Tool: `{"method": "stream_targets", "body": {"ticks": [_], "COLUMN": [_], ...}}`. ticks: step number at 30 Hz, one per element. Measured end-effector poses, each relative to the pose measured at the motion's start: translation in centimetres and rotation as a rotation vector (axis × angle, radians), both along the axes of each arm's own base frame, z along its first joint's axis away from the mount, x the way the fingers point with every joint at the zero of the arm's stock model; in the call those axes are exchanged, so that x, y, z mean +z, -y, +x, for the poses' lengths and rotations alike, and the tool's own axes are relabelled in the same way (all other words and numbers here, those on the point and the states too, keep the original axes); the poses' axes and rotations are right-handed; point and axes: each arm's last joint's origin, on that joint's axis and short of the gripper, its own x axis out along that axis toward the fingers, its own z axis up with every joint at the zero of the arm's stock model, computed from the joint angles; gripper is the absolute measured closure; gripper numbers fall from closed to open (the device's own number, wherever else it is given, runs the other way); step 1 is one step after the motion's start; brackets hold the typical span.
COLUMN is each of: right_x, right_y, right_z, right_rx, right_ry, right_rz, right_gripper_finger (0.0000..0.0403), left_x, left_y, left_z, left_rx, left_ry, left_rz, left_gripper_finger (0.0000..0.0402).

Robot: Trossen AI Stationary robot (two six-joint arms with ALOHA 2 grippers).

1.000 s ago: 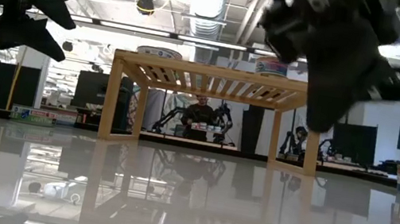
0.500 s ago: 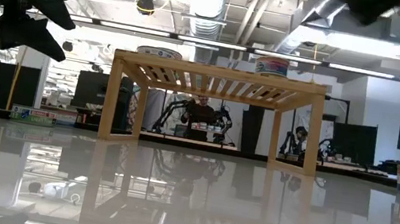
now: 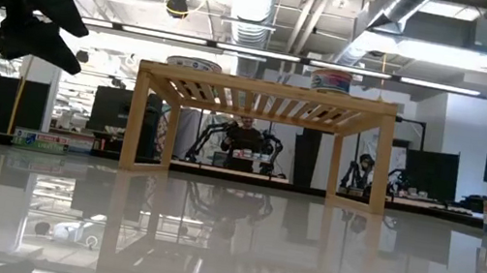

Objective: Stack canned seafood by type on shelf
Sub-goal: Move the blue tuna can to the center of the table

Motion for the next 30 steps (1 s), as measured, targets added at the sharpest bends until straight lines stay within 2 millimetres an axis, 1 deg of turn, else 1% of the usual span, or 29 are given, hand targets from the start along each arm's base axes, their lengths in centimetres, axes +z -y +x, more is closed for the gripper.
{"method": "stream_targets", "body": {"ticks": [2, 5, 9, 11, 16, 19, 24, 30], "right_x": [0.0, -0.2, -0.4, -0.6, -1.7, -2.6, -4.3, -7.1], "right_y": [-0.7, -1.9, -3.8, -4.6, -5.7, -6.3, -7.0, -7.9], "right_z": [-0.3, -0.7, -1.5, -2.0, -3.4, -3.7, -3.9, -3.8], "right_rx": [0.057, 0.169, 0.358, 0.429, 0.528, 0.586, 0.627, 0.678], "right_ry": [0.028, 0.098, 0.235, 0.265, 0.223, 0.213, 0.177, 0.12], "right_rz": [0.038, 0.111, 0.195, 0.22, 0.197, 0.173, 0.131, 0.1], "right_gripper_finger": [0.0132, 0.0113, 0.0106, 0.0105, 0.0105, 0.0105, 0.0105, 0.0105], "left_x": [0.0, 0.0, 0.0, 0.0, 0.0, 0.0, 0.0, 0.0], "left_y": [0.0, 0.0, 0.0, 0.0, 0.0, 0.0, 0.0, 0.0], "left_z": [0.0, 0.0, 0.0, 0.0, 0.0, 0.0, 0.0, 0.0], "left_rx": [-0.009, -0.014, -0.014, -0.014, -0.013, -0.012, -0.007, -0.002], "left_ry": [-0.001, -0.002, -0.002, -0.002, -0.002, -0.002, 0.001, 0.002], "left_rz": [0.014, 0.022, 0.022, 0.022, 0.021, 0.021, 0.022, 0.017], "left_gripper_finger": [0.015, 0.015, 0.015, 0.015, 0.015, 0.015, 0.015, 0.015]}}
